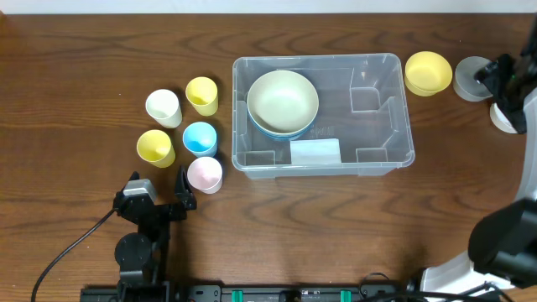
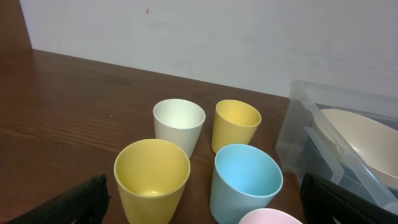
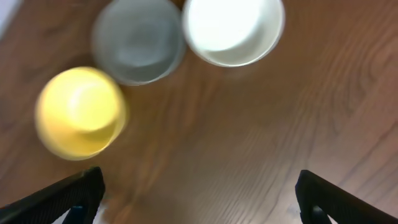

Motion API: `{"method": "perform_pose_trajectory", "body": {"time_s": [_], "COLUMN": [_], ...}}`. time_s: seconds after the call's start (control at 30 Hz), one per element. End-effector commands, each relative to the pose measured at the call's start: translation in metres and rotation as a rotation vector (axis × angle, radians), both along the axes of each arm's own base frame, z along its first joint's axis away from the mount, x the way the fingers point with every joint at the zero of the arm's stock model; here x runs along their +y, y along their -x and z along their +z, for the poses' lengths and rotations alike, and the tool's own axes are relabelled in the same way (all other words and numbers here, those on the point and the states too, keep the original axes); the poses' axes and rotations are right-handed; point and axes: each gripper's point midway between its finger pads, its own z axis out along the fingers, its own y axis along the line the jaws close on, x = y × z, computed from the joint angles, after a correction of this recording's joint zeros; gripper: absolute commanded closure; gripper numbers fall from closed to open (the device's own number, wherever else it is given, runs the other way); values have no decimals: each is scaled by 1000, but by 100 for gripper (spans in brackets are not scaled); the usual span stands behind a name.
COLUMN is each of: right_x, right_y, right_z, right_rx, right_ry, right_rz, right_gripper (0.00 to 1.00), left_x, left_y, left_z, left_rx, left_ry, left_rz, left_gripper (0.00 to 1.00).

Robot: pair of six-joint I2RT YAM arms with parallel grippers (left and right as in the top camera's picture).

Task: Pack container
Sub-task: 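Move the right gripper to the white bowl at the right edge and grasp it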

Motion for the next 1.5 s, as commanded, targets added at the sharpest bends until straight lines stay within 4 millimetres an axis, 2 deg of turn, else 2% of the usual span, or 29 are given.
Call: {"method": "perform_pose_trajectory", "body": {"time_s": [0.0,0.03,0.17,0.33,0.43,0.6,0.7,0.83,1.0,1.17,1.3,1.47], "right_x": [-31,-44,-76,-103,-115,-122,-126,-132,-140,-141,-141,-140], "right_y": [12,15,25,35,34,30,27,23,20,22,23,27], "right_z": [-27,-33,-44,-61,-82,-123,-139,-150,-150,-153,-164,-178], "right_rx": [14,12,-5,-1,28,81,86,76,61,65,83,112], "right_ry": [-35,-42,-51,-62,-63,-90,-99,-98,-79,-81,-92,-109], "right_rz": [-122,-157,-256,-323,-307,-302,-303,-305,-289,-294,-295,-298], "right_gripper": [1,1,1,1,1,1,1,1,1,5,5,15], "left_x": [5,5,5,5,5,5,5,5,5,5,5,5], "left_y": [1,1,1,1,1,1,1,1,1,1,1,1], "left_z": [-16,-16,-16,-16,-16,-16,-16,-16,-16,-16,-16,-16], "left_rx": [50,50,50,50,50,50,50,50,50,50,50,50], "left_ry": [-9,-9,-9,-9,-9,-9,-9,-9,-9,-9,-9,-9], "left_rz": [25,25,25,25,25,25,25,25,25,25,25,25], "left_gripper": [2,2,2,2,2,2,2,2,2,2,2,2]}}
